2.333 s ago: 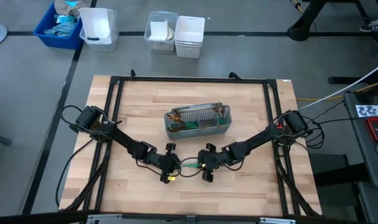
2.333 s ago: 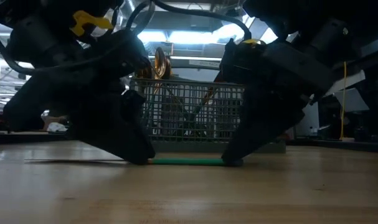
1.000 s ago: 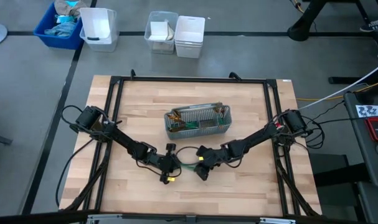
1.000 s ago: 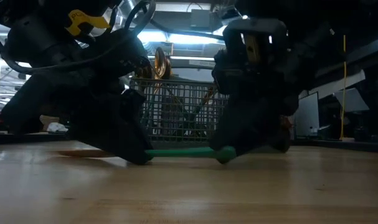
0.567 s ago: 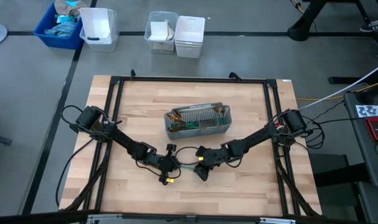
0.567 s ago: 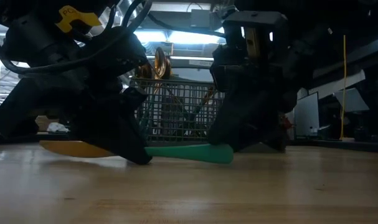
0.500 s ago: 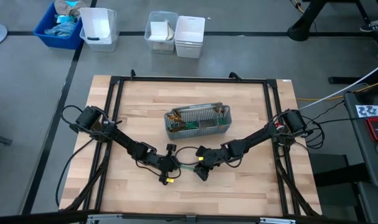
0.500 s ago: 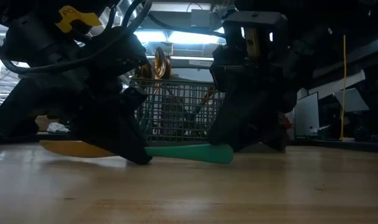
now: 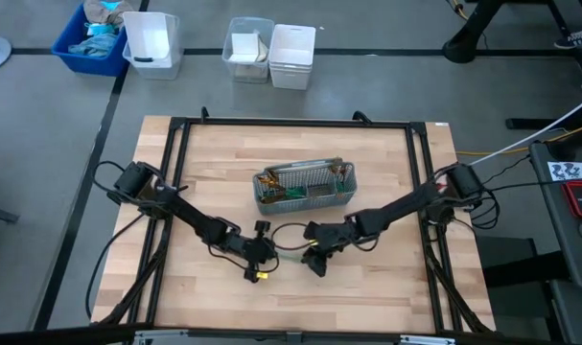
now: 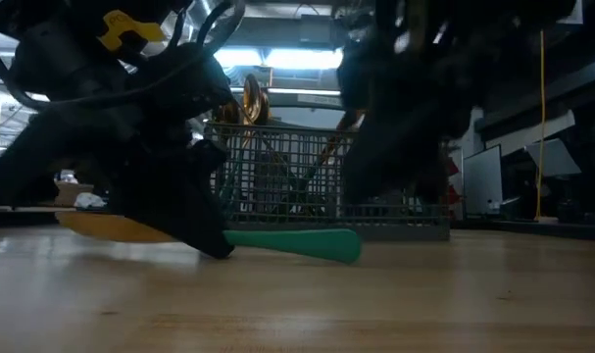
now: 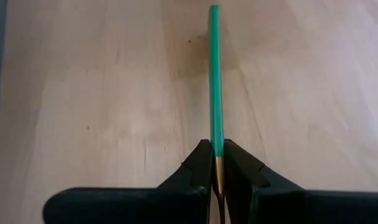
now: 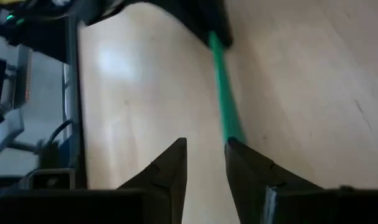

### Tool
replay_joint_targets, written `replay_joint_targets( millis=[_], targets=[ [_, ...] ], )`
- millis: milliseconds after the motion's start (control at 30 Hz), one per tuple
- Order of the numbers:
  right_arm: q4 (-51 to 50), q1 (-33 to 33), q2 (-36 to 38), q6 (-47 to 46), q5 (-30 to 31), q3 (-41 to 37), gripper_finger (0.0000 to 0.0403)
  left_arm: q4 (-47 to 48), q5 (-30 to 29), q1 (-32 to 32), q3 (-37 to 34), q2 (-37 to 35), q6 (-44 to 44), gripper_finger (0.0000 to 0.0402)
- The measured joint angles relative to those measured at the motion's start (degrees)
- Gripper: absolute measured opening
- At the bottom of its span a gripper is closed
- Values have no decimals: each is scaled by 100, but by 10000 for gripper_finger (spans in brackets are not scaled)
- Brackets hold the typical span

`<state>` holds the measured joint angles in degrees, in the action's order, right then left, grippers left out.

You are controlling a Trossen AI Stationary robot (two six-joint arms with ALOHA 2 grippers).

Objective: Sort silverware
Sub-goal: Put the green knife in the gray silverware basket

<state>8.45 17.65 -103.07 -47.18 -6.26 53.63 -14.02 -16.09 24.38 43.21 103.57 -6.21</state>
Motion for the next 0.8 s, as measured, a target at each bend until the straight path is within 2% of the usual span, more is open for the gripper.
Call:
replay_joint_targets(
  millis=[200, 300, 400, 500, 633, 800],
  targets=[
    [-1071, 26, 1003, 625, 513, 4, 108, 818, 15, 7, 216, -510, -230, 12],
    [-1796, 52, 1525, 944, 1080, 4, 108, 1368, -57, 5, 526, -808, -152, 12],
    [-2665, 134, 2022, 1043, 1782, 4, 108, 2099, -312, -17, 1040, -1135, 331, 12],
    [-3409, 297, 2534, 1016, 2517, 1, 108, 3045, -766, -87, 1706, -1384, 832, 12],
    [-3950, 714, 3250, 1026, 3195, -2, 108, 4239, -1869, -204, 2816, -1471, 1780, 12],
    [-4344, 1373, 4007, 1326, 3953, -147, 108, 4970, -3026, -505, 3706, -1464, 3321, 12]
  ],
)
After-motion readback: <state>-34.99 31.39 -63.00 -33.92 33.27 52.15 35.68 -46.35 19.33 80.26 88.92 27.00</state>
